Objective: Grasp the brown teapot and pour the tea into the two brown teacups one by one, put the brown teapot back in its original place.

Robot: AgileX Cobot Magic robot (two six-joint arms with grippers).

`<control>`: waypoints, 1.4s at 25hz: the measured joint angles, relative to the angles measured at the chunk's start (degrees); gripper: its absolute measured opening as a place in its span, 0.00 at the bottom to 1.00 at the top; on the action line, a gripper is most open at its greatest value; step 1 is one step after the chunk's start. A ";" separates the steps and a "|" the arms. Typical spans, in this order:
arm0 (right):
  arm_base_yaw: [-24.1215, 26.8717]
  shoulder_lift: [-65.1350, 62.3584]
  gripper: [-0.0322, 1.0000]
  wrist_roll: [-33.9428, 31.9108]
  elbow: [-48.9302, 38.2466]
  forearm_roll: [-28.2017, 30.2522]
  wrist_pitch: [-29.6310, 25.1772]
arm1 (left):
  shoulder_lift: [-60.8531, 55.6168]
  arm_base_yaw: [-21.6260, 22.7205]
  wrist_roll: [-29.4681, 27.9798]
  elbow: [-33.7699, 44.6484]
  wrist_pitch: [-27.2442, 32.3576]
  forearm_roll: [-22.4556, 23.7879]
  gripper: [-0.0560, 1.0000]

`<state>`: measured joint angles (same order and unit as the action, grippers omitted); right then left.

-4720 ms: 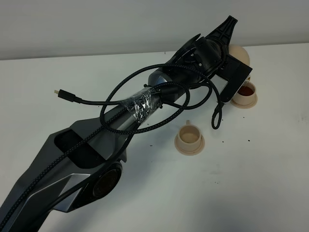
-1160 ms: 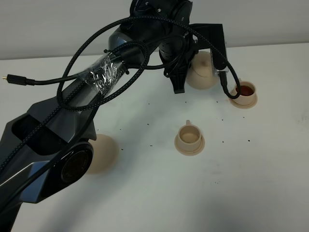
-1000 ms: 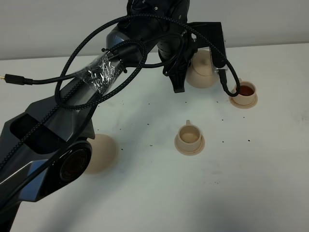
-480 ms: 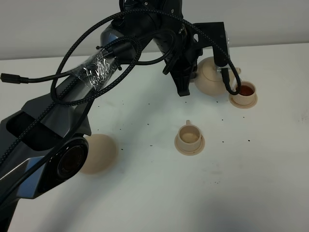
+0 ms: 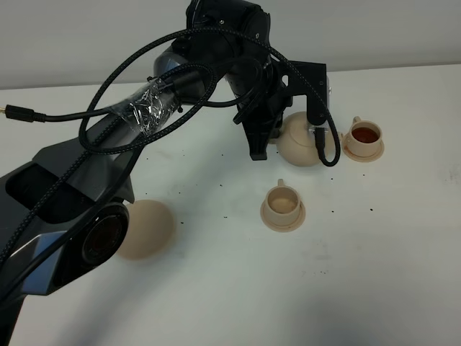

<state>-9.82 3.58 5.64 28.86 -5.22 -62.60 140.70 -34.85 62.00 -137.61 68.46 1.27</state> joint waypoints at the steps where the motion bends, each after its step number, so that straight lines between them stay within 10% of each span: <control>1: 0.00 0.00 0.26 0.00 0.00 0.00 0.00 | -0.58 0.00 0.00 0.10 0.00 0.78 0.17; 28: 0.00 0.00 0.26 0.00 0.00 -0.02 0.00 | -18.80 1.63 2.00 25.57 -0.11 2.29 0.17; 35: 0.00 0.00 0.26 0.00 0.00 -0.02 0.00 | -18.80 -0.39 0.40 25.78 -0.82 8.69 0.17</control>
<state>-9.82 3.58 5.64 28.86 -5.24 -62.60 121.90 -35.24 62.40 -111.84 67.65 9.96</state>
